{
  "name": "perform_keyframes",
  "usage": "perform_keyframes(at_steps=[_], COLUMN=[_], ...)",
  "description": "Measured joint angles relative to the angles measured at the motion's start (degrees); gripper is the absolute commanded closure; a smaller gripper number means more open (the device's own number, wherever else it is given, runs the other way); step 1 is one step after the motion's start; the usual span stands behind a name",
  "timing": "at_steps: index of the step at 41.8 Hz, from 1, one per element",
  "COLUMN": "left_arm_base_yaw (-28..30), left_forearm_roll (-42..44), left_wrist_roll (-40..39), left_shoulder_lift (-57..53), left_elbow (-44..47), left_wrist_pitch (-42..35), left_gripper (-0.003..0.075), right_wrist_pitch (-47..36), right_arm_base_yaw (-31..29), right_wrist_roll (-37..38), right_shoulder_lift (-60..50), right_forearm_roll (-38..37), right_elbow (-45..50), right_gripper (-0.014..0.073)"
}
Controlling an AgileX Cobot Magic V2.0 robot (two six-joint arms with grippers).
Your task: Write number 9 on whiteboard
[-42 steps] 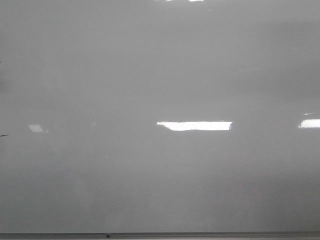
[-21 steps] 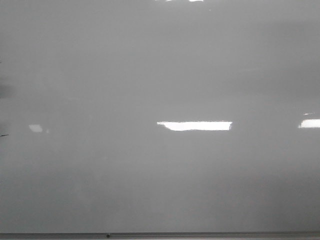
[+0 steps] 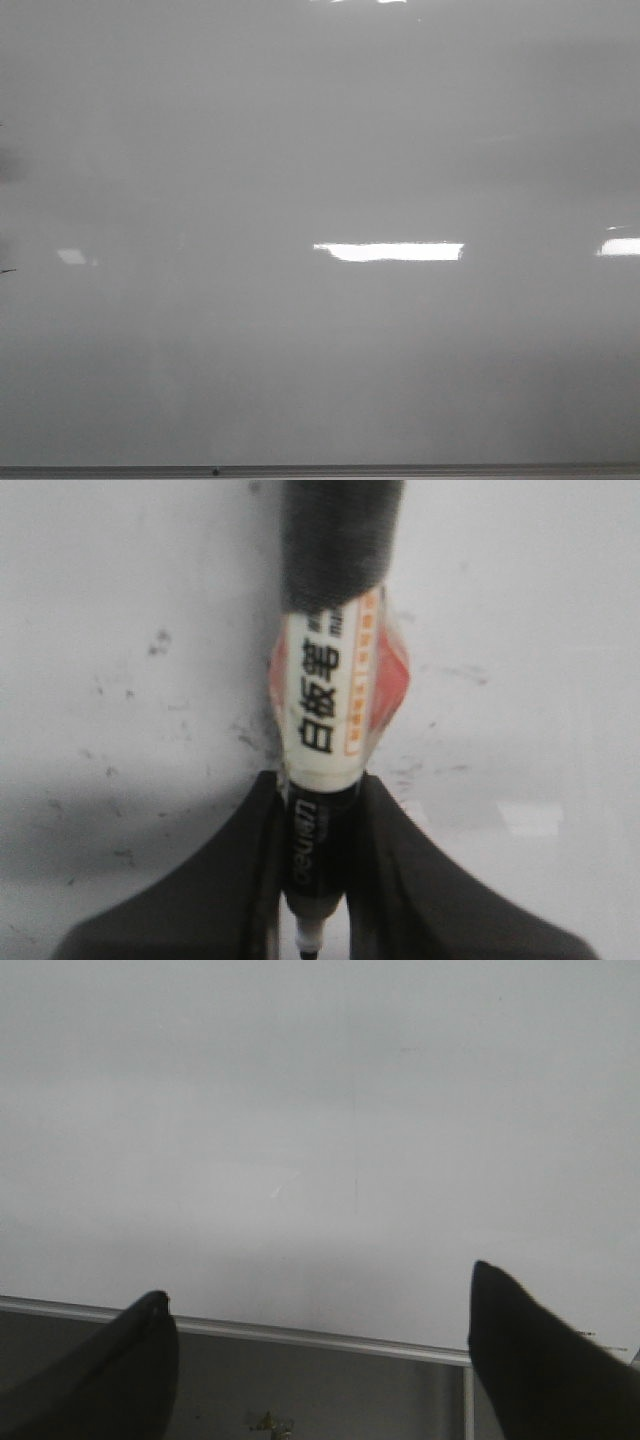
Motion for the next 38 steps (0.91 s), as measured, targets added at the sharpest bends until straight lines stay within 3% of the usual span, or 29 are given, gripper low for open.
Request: perform_keyframes(at_steps=[7,18,24,31,38], left_arm_base_yaw=[-0.14,-6.54,-13.16,-24.55,-34.01], left_forearm_roll=[2.05,6.53,1.08,-14.47,-17.96], left_wrist_roll=[0.00,4.42,16.14,41.61,49.03], left_shoulder_lift=[-7.41,-14.78,-14.62,-9.49,-3.37], left_elbow=[-0.89,-11.36,-16.43,-19.00,-19.23], left_wrist_pitch=[6.61,31.76,43.69,54.52,55.69], left_gripper=[0.0739,0.0739,0.0739,0.0739,0.0739], right_wrist_pitch=[0.11,2.63,5.55,6.80,7.15], right_arm_base_yaw=[0.00,0.00,0.00,0.90,7.86], right_wrist_roll=[0.00,0.00,-1.15,-10.84,-24.33], right_shoulder_lift=[-0.87,0.57,3.92,9.02,12.28], right_forearm_roll=[0.00,0.00,0.14,7.11,13.11], right_elbow=[-1.86,-5.12,-6.68,-7.21,-7.33], right_gripper=[-0.0020,-0.0020,-0.0020,-0.0019,-0.0018])
